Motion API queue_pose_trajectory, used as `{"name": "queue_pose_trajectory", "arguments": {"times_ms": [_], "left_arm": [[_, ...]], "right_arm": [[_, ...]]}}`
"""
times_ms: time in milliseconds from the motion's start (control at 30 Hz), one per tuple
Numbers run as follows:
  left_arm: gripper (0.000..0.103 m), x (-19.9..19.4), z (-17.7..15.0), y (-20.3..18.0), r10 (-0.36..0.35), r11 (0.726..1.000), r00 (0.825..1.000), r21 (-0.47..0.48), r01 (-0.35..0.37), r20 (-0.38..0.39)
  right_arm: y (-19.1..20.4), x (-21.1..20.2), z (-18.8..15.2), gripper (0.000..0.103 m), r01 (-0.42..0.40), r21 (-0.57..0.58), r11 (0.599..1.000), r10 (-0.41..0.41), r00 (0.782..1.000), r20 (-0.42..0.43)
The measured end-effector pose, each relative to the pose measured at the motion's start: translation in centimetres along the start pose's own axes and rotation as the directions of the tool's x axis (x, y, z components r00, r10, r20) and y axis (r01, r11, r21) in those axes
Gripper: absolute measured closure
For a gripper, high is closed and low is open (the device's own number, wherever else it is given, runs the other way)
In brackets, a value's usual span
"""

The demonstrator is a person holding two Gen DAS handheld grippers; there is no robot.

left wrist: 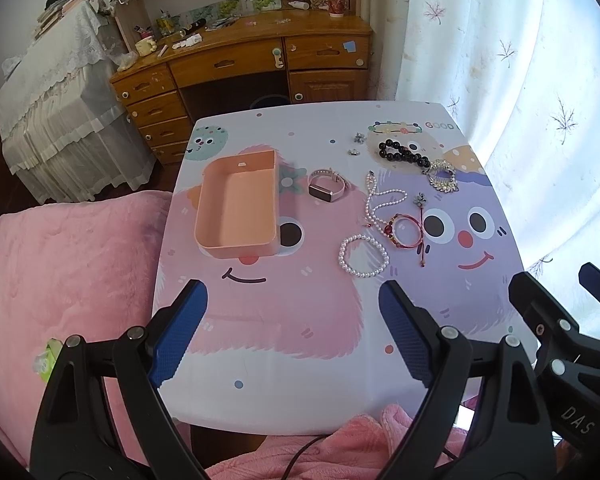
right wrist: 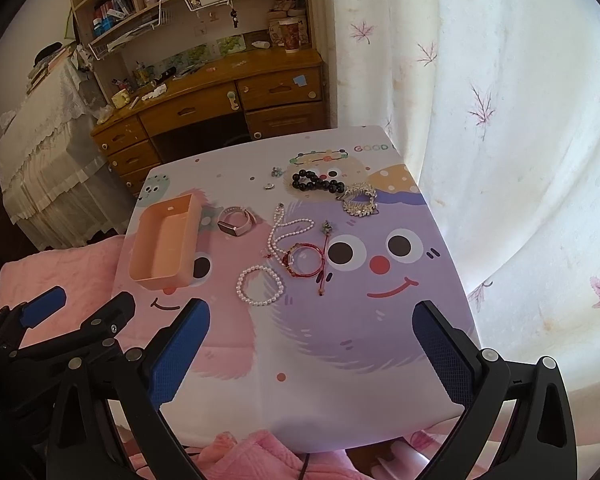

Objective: Organize jewelry

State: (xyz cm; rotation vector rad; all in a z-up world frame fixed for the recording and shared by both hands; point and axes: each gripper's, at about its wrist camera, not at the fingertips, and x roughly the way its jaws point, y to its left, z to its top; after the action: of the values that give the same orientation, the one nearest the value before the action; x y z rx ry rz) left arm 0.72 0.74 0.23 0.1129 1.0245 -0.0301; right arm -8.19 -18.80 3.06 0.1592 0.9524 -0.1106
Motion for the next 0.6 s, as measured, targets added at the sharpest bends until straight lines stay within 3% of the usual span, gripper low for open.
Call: {"name": "queue_pose_trajectory", "arguments": {"times_ms": [600], "left_arm": [[0.016, 0.0, -0.1, 0.3, -0.003, 1.0, 1.0, 0.004, 0.003, 0.003]], "right_arm": [[-0.7, 0.3, 0.2, 0.0, 0.013, 0.011, 1.0, -0.013, 1.0, -0.011]]}}
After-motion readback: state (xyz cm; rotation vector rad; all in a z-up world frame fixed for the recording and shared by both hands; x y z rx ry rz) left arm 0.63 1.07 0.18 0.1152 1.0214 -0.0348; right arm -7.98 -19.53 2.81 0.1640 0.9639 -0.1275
